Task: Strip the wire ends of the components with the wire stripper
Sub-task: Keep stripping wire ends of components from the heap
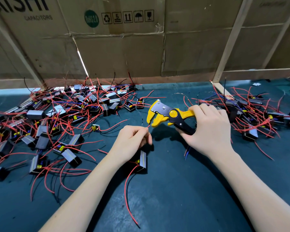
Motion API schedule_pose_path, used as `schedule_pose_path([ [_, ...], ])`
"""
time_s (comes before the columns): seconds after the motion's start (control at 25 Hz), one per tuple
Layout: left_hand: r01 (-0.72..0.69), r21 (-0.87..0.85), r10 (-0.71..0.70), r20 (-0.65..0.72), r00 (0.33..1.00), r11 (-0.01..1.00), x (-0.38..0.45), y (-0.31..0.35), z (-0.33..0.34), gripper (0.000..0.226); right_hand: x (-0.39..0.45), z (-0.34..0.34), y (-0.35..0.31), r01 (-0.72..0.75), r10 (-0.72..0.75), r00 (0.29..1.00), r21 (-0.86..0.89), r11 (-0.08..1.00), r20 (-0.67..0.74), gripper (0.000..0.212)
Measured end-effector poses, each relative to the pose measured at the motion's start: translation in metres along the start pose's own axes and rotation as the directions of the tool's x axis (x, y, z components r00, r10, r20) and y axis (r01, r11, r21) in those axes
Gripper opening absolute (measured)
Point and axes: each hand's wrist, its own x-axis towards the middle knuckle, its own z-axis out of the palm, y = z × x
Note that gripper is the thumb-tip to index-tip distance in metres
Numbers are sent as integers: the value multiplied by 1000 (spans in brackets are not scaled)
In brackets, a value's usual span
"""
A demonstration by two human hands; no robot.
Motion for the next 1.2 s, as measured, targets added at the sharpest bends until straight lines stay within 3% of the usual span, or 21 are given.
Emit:
schedule_pose_path([
  [0.6,-5,41,5,-5,1000,999,-1,1,0,48,-3,0,-6,21,-22,997,24,1000,69,46],
  [0.96,-63,184,73,-46,996,981,-1,-3,-2,35,-3,-4,-8,-35,17,987,109,993,159,46],
  [1.2,-81,204,89,-30,996,976,-1,-2,-2,35,-1,-7,-6,-52,43,978,39,998,204,40],
])
